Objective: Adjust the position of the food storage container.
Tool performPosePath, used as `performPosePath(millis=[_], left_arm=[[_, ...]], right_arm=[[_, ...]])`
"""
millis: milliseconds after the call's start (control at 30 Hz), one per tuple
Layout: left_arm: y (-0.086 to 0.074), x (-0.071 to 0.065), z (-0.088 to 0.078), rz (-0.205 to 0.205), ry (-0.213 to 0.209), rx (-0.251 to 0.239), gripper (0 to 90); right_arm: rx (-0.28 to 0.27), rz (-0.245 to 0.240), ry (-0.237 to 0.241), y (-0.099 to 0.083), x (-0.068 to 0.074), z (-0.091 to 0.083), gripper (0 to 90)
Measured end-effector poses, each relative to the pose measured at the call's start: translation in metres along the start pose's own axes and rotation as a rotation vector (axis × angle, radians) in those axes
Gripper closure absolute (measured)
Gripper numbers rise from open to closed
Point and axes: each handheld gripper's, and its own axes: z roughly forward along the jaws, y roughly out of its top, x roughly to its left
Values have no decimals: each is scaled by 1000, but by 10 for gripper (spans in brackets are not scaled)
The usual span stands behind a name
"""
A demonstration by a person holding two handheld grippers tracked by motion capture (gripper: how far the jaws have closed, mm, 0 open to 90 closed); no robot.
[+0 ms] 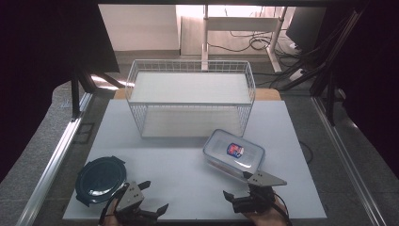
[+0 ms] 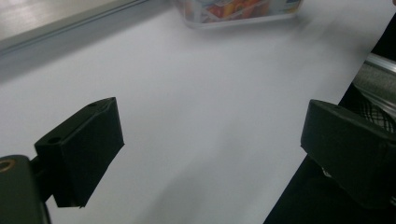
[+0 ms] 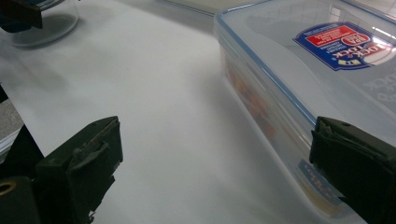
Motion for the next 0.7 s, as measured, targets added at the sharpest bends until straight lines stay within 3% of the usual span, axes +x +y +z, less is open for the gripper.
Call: performPosePath(millis=[200,367,500,700], left_arm=[[0,3,-1,-24,-11,-6,55],[1,3,-3,-26,-12,-1,55],[2,5,-8,-42,-73,-19,62],[3,4,-8,-28,-74,-4,150]], right_arm=[[-6,21,23,-2,-4,0,91],[-1,11,34,-2,-3,1,131],[6,-10,39,-3,-1,2,145],[4,-15,47,-3,-1,2,157]])
